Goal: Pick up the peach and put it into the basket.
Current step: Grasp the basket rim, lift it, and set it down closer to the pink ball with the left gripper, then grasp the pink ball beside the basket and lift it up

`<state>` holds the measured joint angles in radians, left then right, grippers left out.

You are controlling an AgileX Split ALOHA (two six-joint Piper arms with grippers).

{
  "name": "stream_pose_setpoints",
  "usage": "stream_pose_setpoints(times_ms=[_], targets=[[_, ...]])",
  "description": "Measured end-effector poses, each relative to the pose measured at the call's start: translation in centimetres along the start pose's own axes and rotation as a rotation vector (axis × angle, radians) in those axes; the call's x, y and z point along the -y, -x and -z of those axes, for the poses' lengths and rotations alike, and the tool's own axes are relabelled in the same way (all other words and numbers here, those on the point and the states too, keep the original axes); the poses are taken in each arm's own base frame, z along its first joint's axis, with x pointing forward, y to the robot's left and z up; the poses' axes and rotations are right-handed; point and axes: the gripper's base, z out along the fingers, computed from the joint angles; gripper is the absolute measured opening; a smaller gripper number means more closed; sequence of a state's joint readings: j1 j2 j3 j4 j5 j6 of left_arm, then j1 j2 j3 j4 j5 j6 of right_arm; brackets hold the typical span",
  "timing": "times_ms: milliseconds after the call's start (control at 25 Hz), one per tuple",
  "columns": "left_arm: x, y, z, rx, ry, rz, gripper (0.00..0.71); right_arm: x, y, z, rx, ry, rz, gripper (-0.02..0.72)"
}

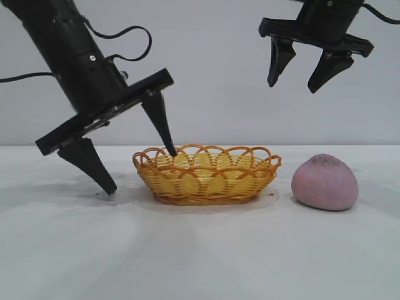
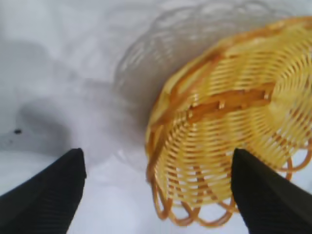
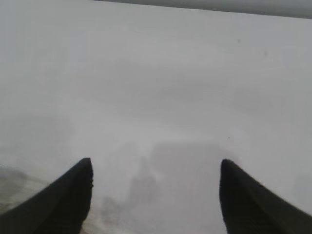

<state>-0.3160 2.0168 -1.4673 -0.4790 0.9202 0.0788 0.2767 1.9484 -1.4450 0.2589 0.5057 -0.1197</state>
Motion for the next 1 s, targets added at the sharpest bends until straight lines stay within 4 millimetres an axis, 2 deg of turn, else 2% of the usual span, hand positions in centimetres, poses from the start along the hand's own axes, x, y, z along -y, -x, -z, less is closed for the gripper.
stream_pose_setpoints(times_ms=[160, 360, 560, 760, 920, 1000], targets=[[-0.9, 0.6, 1.2, -0.002, 0.167, -0.103, 0.534, 0.0, 0.0, 0.0, 0.0, 0.0, 0.0, 0.47], [-3.8, 1.0, 2.5, -0.019, 0.384, -0.148, 0.534, 0.0, 0.0, 0.0, 0.0, 0.0, 0.0, 0.47], [-8.0, 1.4, 4.3, -0.016, 0.431, -0.047, 0.534, 0.0, -0.1, 0.0, -0.01, 0.001, 0.0, 0.47], [-12.0, 0.8, 6.1, -0.074, 0.462, 0.038, 0.534, 0.0, -0.1, 0.0, -0.014, 0.002, 0.0, 0.47], [-14.1, 0.1, 7.3, -0.127, 0.481, 0.101, 0.534, 0.0, -0.1, 0.0, -0.014, 0.002, 0.0, 0.47], [-14.4, -0.3, 8.1, -0.131, 0.493, 0.11, 0.534, 0.0, -0.1, 0.0, -0.016, 0.002, 0.0, 0.47]])
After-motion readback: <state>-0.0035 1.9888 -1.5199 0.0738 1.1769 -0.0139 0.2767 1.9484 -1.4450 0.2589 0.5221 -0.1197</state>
